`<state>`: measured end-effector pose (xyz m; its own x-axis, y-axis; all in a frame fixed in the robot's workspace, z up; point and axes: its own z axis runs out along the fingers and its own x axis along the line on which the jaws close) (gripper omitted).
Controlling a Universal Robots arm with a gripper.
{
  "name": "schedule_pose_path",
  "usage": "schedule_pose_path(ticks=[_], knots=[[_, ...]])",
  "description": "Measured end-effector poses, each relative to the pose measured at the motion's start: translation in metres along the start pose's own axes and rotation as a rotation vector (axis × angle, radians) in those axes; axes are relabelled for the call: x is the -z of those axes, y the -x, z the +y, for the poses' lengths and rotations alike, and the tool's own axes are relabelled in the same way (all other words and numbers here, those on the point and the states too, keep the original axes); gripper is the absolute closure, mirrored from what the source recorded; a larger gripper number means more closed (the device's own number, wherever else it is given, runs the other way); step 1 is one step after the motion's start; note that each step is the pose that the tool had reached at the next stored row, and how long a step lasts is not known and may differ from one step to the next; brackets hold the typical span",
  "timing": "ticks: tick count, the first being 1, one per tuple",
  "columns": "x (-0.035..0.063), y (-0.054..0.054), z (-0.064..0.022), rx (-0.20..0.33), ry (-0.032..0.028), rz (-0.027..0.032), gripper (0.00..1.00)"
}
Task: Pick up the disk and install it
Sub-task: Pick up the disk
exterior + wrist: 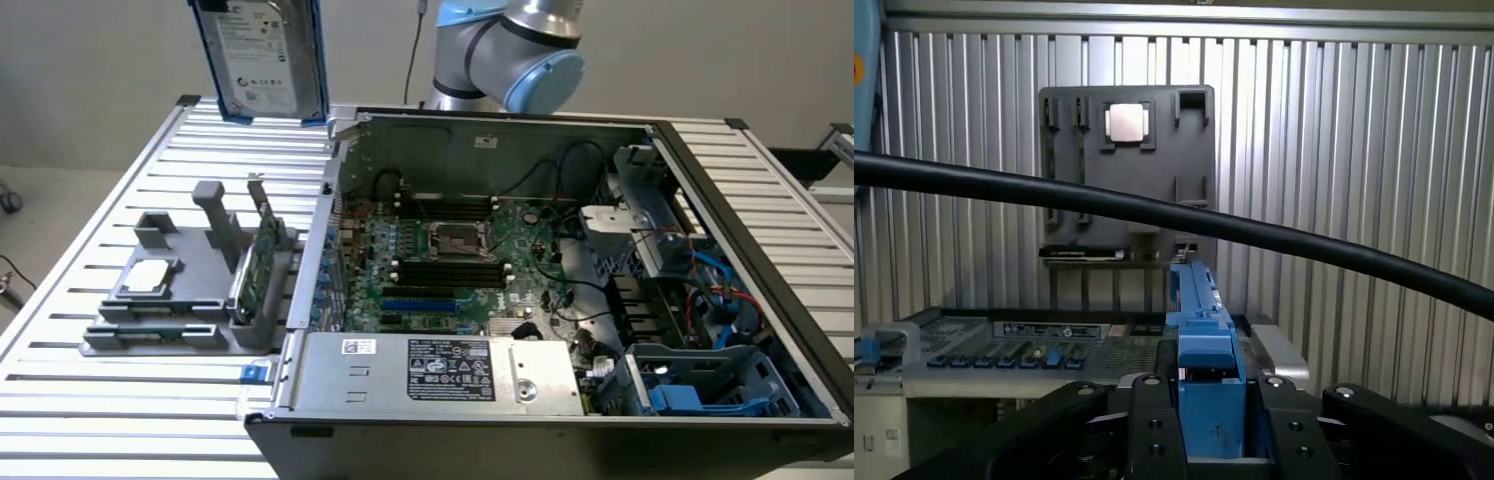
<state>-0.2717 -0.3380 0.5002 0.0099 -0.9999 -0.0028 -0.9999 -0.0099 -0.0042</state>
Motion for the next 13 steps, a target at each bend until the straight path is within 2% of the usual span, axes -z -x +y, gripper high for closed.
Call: schedule_pose_path(ticks=[13], knots=[[-0.0005, -0.025, -0.0555, 0.000, 0.0000, 0.0000, 0.67]])
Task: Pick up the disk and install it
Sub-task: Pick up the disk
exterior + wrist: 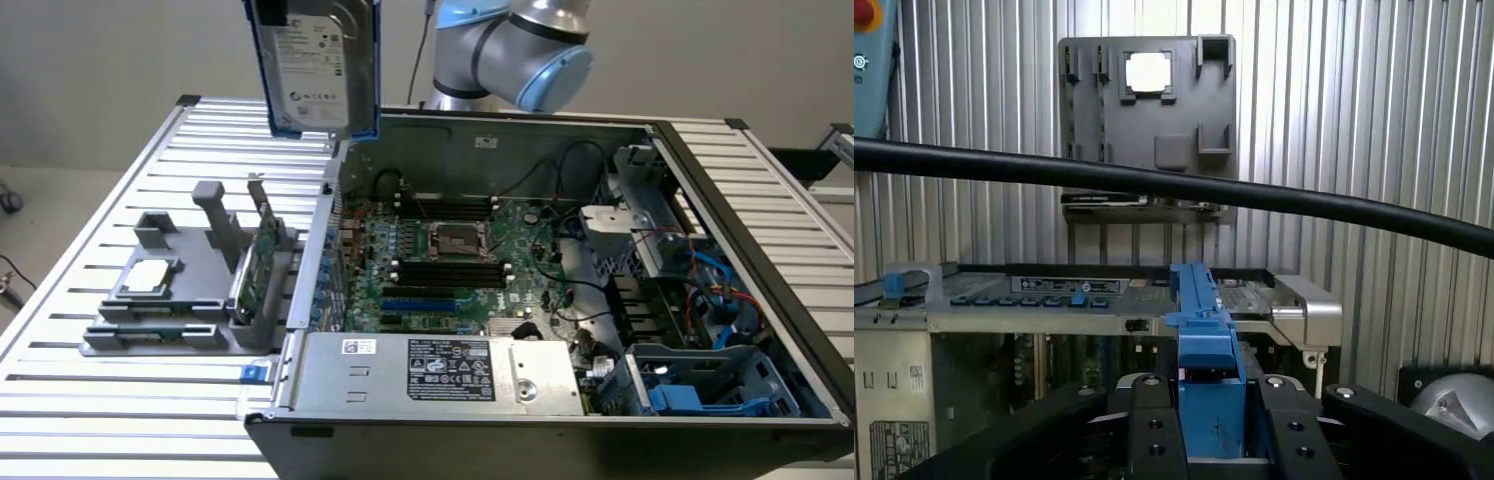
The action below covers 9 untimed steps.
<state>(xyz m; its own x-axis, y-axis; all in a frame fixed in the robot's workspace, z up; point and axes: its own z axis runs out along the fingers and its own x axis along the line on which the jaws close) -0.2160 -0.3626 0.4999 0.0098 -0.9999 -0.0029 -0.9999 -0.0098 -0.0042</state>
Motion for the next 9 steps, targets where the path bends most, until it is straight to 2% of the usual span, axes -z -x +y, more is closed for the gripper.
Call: schedule_pose_path(ticks=[9], knots=[[-0.0002, -0.016, -0.0300, 0.000, 0.0000, 0.0000, 0.67]])
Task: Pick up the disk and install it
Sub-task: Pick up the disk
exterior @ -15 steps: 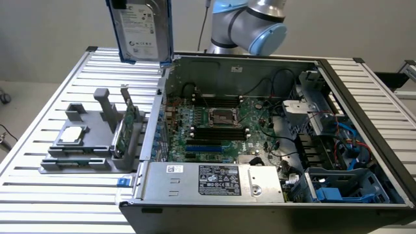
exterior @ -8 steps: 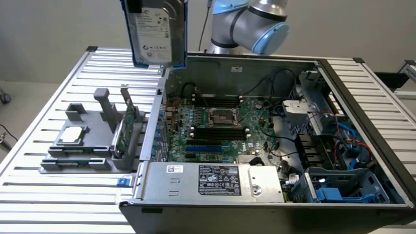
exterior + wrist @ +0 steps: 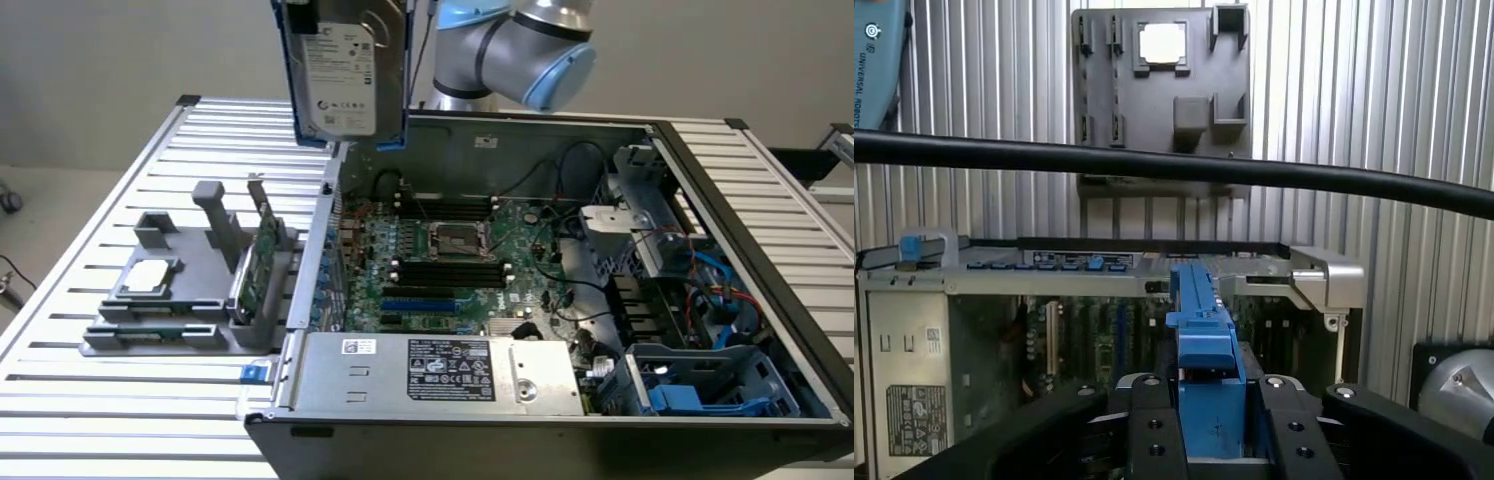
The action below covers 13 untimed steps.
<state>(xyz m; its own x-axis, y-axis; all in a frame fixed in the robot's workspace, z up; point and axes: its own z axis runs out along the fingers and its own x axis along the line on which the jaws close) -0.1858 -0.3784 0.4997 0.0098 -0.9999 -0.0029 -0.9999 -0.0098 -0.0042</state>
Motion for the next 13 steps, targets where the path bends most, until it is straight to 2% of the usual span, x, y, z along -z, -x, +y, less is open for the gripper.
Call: schedule_pose_path(ticks=[13], knots=[[-0.0002, -0.022, -0.0356, 0.000, 0.0000, 0.0001, 0.67]])
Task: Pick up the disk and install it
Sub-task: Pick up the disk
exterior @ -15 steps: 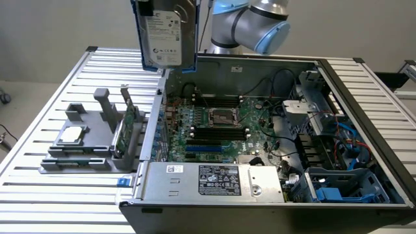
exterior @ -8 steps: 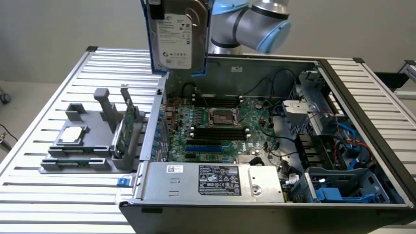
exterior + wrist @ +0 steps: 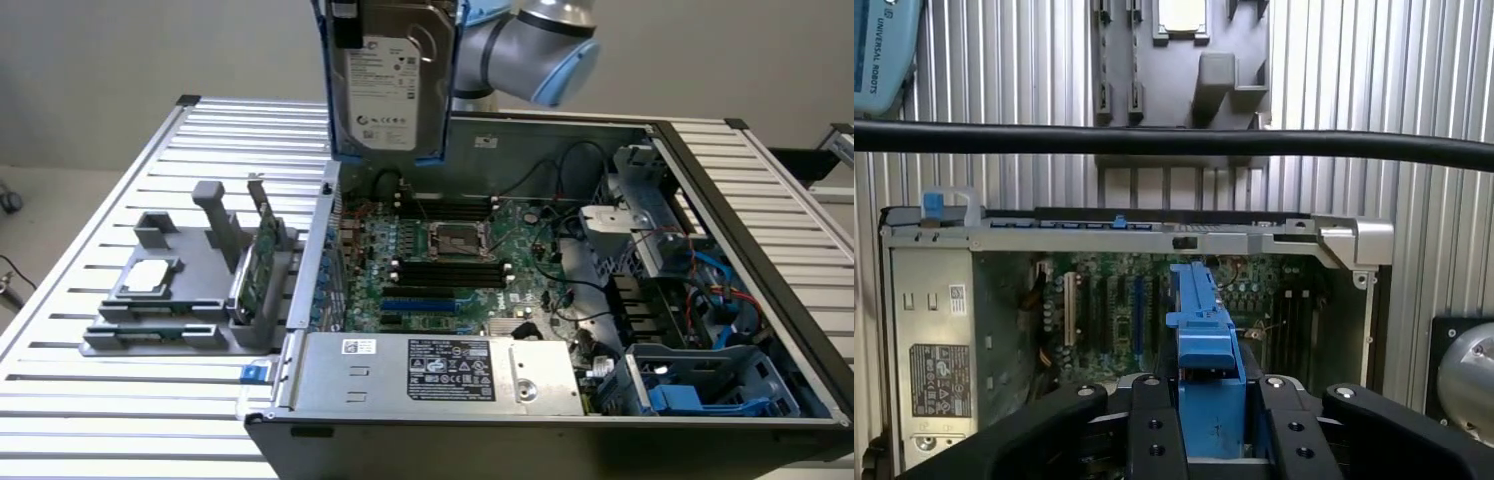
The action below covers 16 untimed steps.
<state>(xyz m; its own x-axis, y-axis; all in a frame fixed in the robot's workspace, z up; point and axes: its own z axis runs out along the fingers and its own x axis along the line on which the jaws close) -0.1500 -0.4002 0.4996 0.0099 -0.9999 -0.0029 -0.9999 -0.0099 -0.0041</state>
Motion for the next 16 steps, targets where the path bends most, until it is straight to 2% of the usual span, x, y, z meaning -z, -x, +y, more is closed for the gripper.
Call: schedule_pose_path(ticks=[16], knots=[[-0.0002, -0.026, -0.0404, 0.000, 0.0001, 0.0000, 0.67]])
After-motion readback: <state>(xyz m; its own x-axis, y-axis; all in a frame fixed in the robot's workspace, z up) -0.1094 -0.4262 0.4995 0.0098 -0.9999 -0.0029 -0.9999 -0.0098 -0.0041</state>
